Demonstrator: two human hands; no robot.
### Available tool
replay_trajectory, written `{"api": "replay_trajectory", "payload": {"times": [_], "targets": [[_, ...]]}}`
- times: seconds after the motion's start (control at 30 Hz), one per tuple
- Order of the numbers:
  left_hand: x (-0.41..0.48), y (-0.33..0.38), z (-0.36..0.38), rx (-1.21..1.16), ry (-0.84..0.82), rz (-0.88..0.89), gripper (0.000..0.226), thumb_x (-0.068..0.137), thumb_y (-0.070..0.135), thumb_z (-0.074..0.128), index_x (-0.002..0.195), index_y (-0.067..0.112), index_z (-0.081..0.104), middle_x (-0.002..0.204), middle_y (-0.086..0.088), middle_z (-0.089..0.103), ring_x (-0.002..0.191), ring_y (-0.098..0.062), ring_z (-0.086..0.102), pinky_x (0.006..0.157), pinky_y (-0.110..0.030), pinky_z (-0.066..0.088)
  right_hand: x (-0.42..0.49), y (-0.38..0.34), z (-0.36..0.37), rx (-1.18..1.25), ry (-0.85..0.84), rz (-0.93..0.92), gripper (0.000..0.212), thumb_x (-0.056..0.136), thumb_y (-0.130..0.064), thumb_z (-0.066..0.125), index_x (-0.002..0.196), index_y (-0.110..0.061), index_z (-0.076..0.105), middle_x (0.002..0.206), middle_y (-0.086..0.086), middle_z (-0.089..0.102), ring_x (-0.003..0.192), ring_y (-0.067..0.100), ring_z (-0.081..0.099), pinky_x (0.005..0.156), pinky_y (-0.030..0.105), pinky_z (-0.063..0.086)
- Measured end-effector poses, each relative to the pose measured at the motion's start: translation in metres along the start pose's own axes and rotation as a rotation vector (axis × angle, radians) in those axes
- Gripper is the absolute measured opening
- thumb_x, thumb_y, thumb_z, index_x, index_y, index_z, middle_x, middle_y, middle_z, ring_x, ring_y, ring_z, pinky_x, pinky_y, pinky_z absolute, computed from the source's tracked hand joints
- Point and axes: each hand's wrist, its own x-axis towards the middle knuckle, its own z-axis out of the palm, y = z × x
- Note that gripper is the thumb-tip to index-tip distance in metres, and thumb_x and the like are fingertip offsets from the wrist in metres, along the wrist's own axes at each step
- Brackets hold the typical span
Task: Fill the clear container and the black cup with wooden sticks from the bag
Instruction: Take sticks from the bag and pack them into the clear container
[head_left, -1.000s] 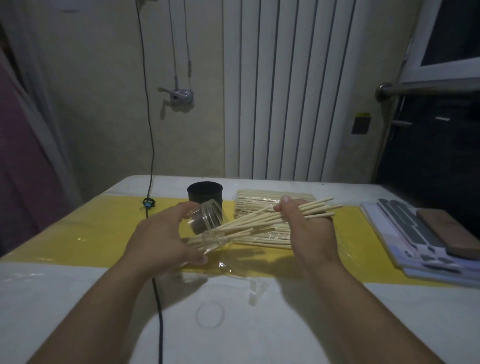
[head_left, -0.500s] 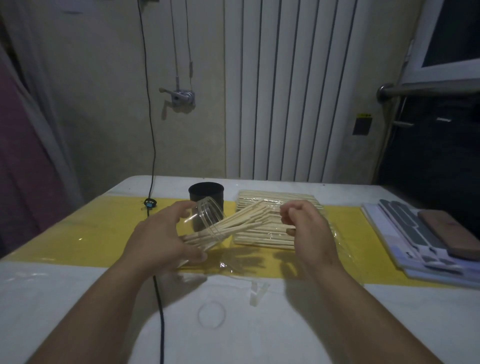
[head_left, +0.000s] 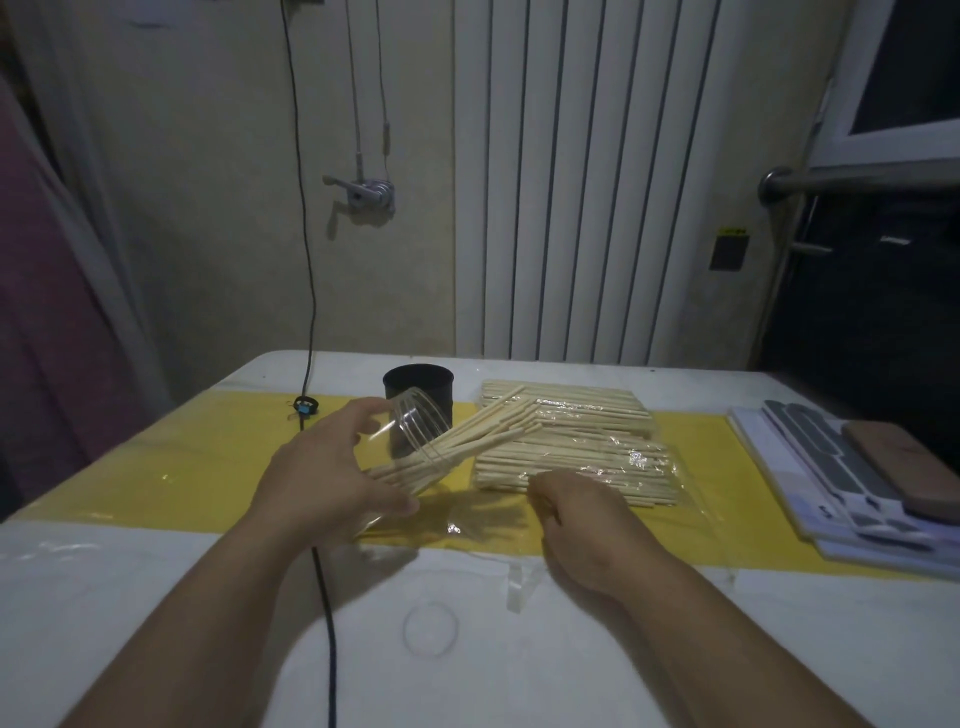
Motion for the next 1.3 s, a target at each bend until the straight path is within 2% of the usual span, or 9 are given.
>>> {"api": "replay_trajectory", "payload": {"times": [0.07, 0.17, 0.37, 0.53, 0.73, 1.03, 1.2, 1.3], "targets": [[0.0, 0.001, 0.0, -0.003, 0.004, -0.002, 0.096, 0.037, 0.05, 0.087, 0.117, 0.062, 0.037, 0.121, 0.021, 0.057, 0.113, -0.008, 0.055, 0.089, -0.038, 0.049, 0.004, 0.003, 0.004, -0.098, 0.044, -0.025, 0.017, 0.091, -0.019, 0.046, 0.096, -0.028, 0.059, 0.112, -0.007, 0.061, 0.109, 0.024, 0.054, 0.089, 0.034, 0.041], [0.0, 0.001, -0.001, 0.013, 0.011, -0.003, 0.098, 0.04, 0.047, 0.091, 0.122, 0.06, 0.039, 0.121, 0.021, 0.056, 0.112, -0.008, 0.055, 0.089, -0.038, 0.049, 0.008, 0.004, 0.005, -0.212, 0.045, -0.017, 0.029, 0.095, -0.023, 0.046, 0.116, -0.032, 0.065, 0.119, -0.009, 0.057, 0.114, 0.023, 0.05, 0.095, 0.034, 0.036], [0.0, 0.0, 0.0, 0.029, 0.017, -0.002, 0.102, 0.046, 0.041, 0.095, 0.133, 0.051, 0.043, 0.122, 0.02, 0.056, 0.114, -0.009, 0.054, 0.091, -0.039, 0.049, 0.006, 0.003, 0.009, -0.182, 0.071, 0.007, 0.026, 0.093, -0.017, 0.044, 0.109, -0.032, 0.058, 0.112, -0.005, 0.052, 0.108, 0.024, 0.048, 0.087, 0.036, 0.032], [0.0, 0.001, 0.0, 0.026, 0.019, 0.0, 0.102, 0.045, 0.042, 0.094, 0.131, 0.054, 0.042, 0.122, 0.02, 0.056, 0.113, -0.007, 0.054, 0.091, -0.039, 0.049, 0.006, 0.004, 0.011, -0.189, 0.069, 0.02, 0.034, 0.095, -0.02, 0.043, 0.123, -0.036, 0.056, 0.121, -0.005, 0.049, 0.111, 0.025, 0.043, 0.091, 0.036, 0.032], [0.0, 0.001, 0.0, 0.014, 0.018, 0.002, 0.103, 0.045, 0.041, 0.095, 0.134, 0.05, 0.043, 0.122, 0.019, 0.057, 0.114, -0.008, 0.053, 0.092, -0.041, 0.05, 0.007, 0.002, 0.011, -0.177, 0.086, -0.004, 0.035, 0.094, -0.017, 0.045, 0.122, -0.034, 0.058, 0.125, -0.009, 0.051, 0.111, 0.025, 0.045, 0.09, 0.037, 0.032], [0.0, 0.001, -0.001, -0.031, 0.013, -0.005, 0.096, 0.045, 0.04, 0.095, 0.119, 0.061, 0.038, 0.122, 0.021, 0.057, 0.115, -0.007, 0.054, 0.092, -0.04, 0.05, 0.006, 0.0, 0.011, -0.171, 0.093, 0.011, 0.027, 0.101, -0.03, 0.041, 0.122, -0.033, 0.057, 0.124, -0.007, 0.049, 0.113, 0.025, 0.043, 0.09, 0.038, 0.031], [0.0, 0.0, -0.001, -0.022, 0.015, -0.008, 0.1, 0.046, 0.038, 0.096, 0.129, 0.055, 0.042, 0.12, 0.02, 0.056, 0.114, -0.007, 0.053, 0.093, -0.041, 0.049, 0.005, -0.001, 0.011, -0.213, 0.111, -0.014, 0.026, 0.1, -0.03, 0.04, 0.116, -0.031, 0.06, 0.122, -0.009, 0.051, 0.111, 0.024, 0.044, 0.091, 0.037, 0.03], [0.0, 0.0, 0.0, -0.02, 0.017, -0.007, 0.101, 0.046, 0.037, 0.097, 0.13, 0.054, 0.043, 0.121, 0.02, 0.056, 0.114, -0.007, 0.053, 0.093, -0.041, 0.049, 0.006, -0.003, 0.012, -0.193, 0.135, -0.03, 0.022, 0.097, -0.022, 0.043, 0.108, -0.03, 0.06, 0.113, -0.01, 0.054, 0.107, 0.024, 0.047, 0.083, 0.036, 0.027]]}}
